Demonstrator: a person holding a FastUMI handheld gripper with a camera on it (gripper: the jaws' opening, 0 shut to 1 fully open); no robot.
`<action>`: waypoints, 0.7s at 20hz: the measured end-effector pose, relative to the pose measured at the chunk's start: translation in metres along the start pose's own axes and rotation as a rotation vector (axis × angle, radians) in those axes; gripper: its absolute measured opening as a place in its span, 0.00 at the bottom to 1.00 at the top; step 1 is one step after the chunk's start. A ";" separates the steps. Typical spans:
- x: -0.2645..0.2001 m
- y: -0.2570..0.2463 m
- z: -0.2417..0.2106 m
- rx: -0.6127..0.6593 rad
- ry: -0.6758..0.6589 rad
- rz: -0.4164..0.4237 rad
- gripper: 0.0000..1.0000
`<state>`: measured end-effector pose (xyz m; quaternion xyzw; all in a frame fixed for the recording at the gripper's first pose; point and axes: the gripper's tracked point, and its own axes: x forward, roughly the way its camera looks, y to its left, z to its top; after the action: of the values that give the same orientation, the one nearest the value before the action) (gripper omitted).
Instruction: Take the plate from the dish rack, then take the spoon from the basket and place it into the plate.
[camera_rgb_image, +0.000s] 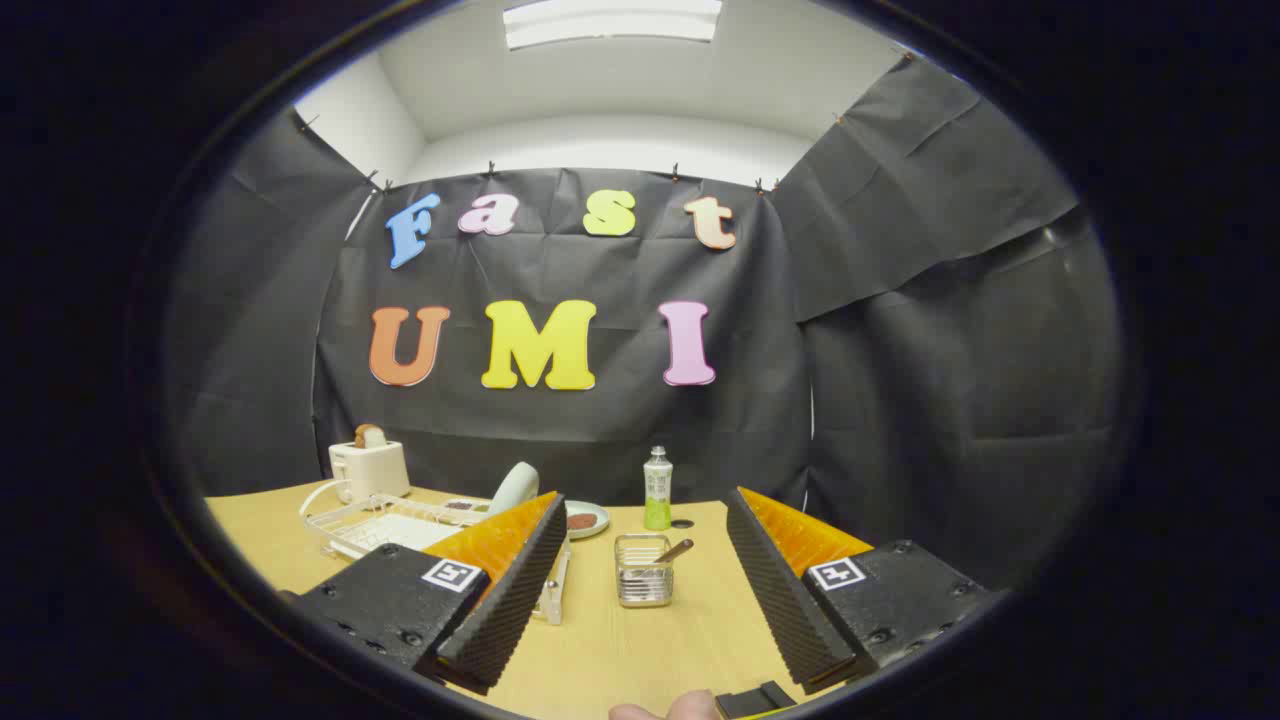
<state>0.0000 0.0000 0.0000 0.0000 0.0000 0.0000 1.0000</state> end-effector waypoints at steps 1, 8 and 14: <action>0.000 0.000 -0.001 0.004 0.003 0.001 1.00; -0.001 0.000 -0.002 0.008 0.006 -0.005 1.00; -0.001 0.002 -0.001 0.002 0.006 -0.006 1.00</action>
<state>-0.0011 0.0016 -0.0011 0.0011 0.0030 -0.0028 1.0000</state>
